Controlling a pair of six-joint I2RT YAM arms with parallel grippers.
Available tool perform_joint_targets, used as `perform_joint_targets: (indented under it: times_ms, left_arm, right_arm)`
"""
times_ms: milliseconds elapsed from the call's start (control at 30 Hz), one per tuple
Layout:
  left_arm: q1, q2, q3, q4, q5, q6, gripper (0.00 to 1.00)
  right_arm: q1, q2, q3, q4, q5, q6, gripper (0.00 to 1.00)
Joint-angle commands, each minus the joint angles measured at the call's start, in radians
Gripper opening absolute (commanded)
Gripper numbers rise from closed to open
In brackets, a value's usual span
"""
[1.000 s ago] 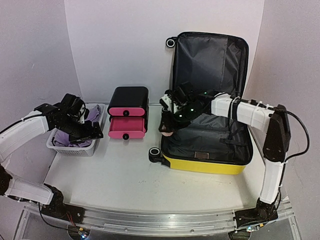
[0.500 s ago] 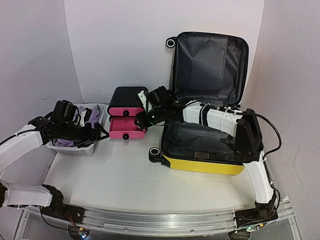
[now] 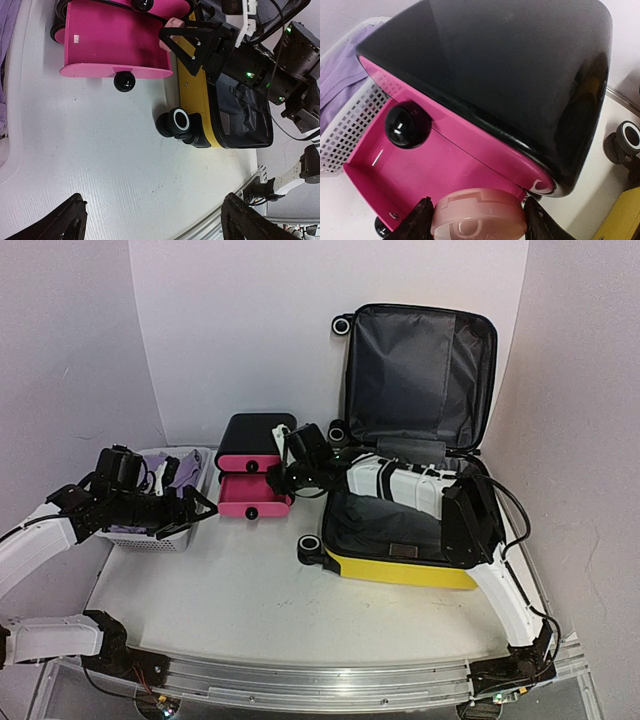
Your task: Open, take out, and arrange the luggage
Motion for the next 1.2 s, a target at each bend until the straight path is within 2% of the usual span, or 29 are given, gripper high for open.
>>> perform_joint_targets:
  times_ms: [0, 100, 433, 600, 800, 1033, 1167]
  left_arm:
    - [0.0, -0.031, 0.013, 0.047, 0.031, 0.001, 0.94]
    - [0.0, -0.03, 0.022, 0.047, 0.045, 0.005, 0.94]
    - [0.0, -0.047, 0.024, 0.042, 0.056, 0.014, 0.94]
    - [0.0, -0.056, 0.021, 0.039, 0.052, 0.015, 0.95]
    - [0.0, -0.05, 0.026, 0.038, 0.05, 0.015, 0.95]
    - [0.0, -0.058, 0.027, 0.038, 0.051, 0.013, 0.95]
    - [0.0, -0.06, 0.028, 0.037, 0.054, 0.01, 0.95]
  right_arm:
    - [0.016, 0.033, 0.075, 0.066, 0.049, -0.006, 0.48]
    - [0.024, 0.044, 0.078, 0.066, 0.066, -0.006, 0.5]
    - [0.036, 0.072, 0.102, 0.061, 0.09, -0.014, 0.64]
    - [0.038, 0.038, 0.101, 0.037, 0.113, -0.032, 0.72]
    - [0.039, -0.051, 0.09, -0.05, 0.078, -0.01, 0.74]
    - [0.039, -0.209, -0.121, -0.088, -0.065, -0.045, 0.81]
    - [0.039, -0.261, -0.249, -0.099, -0.056, -0.089, 0.92]
